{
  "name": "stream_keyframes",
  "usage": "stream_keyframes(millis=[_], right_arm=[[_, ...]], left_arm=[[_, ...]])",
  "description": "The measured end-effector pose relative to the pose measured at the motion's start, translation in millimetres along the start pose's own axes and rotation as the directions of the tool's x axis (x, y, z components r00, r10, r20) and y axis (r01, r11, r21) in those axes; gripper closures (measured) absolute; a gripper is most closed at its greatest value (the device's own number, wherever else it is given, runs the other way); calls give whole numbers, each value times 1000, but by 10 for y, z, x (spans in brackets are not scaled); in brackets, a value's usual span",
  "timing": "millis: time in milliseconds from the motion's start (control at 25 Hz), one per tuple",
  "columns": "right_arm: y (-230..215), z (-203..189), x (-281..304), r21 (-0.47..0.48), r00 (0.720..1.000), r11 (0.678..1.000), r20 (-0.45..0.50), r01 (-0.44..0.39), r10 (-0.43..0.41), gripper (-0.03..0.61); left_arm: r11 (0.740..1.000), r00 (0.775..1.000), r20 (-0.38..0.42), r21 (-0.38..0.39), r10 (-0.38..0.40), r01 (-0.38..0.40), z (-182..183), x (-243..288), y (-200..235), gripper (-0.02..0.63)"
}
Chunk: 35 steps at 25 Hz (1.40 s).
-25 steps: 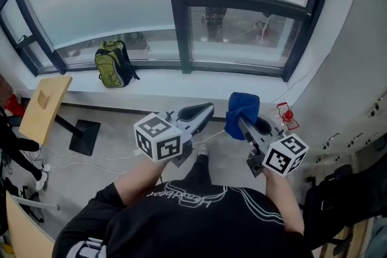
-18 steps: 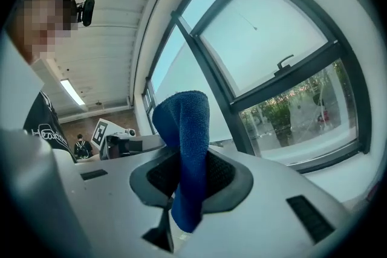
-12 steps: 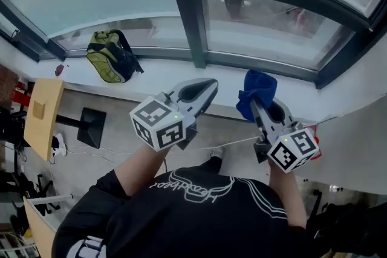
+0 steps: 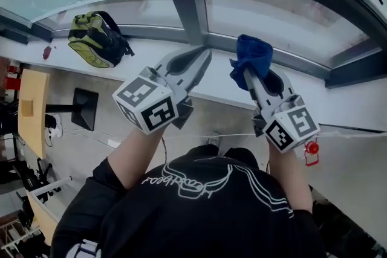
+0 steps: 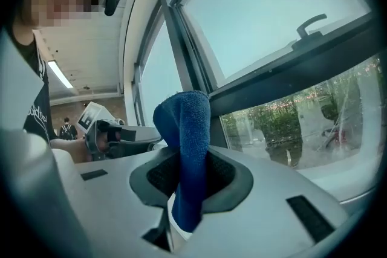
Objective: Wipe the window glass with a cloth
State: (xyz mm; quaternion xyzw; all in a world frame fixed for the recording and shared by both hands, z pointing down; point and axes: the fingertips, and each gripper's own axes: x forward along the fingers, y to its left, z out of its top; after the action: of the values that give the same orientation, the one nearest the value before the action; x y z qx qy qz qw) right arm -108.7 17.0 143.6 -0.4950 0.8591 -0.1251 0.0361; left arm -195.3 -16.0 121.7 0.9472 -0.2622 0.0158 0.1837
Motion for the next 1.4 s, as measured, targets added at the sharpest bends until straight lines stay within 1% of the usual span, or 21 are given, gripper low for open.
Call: stream_keyframes(millis=[80,160,280,400,600,720,840,1040,1200,1280,1400], right_arm=[[-95,-36,156,9,1000,1000,3,-7,6,511],[-215,-61,313,22,1000,1000,17,10,-11,511],[-365,-96,612,-2,999,1000,25,26,-26,511],[-515,-123,971,-26,1000,1000,27,10,-9,511],[-779,-188,1608,-44,999,999,25,-31,32,511],[-903,-224,1995,-81,998,995,10,-59,60,511],[-1036,-217,2309,-106,998,993,23,-55,58,511],[-1175,-194,2607,-124,997,992,73,-23,32,511],[-1192,-184,2768,-133,997,991,79,-12,23,511],[-1189,-159,2803,-156,995,988,96,1,14,511],[-1186,-140,2833,-192,994,981,110,26,-5,511]], left_arm=[[1000,1000,-5,-22,19,-19,-42,56,142,607],[999,999,-2,-28,37,-37,-60,77,260,607],[995,996,4,-51,86,-86,-97,74,488,607],[986,990,6,-92,143,-142,-152,86,719,607],[979,983,9,-93,184,-182,-240,95,978,607],[969,976,9,-121,218,-215,-308,115,1165,607],[958,968,6,-151,249,-245,-363,150,1355,607],[942,960,-10,-188,280,-277,-501,158,1531,607],[927,953,-30,-227,301,-300,-610,145,1601,607],[918,949,-38,-245,313,-312,-667,127,1617,607],[914,945,-45,-246,323,-323,-714,94,1608,607]])
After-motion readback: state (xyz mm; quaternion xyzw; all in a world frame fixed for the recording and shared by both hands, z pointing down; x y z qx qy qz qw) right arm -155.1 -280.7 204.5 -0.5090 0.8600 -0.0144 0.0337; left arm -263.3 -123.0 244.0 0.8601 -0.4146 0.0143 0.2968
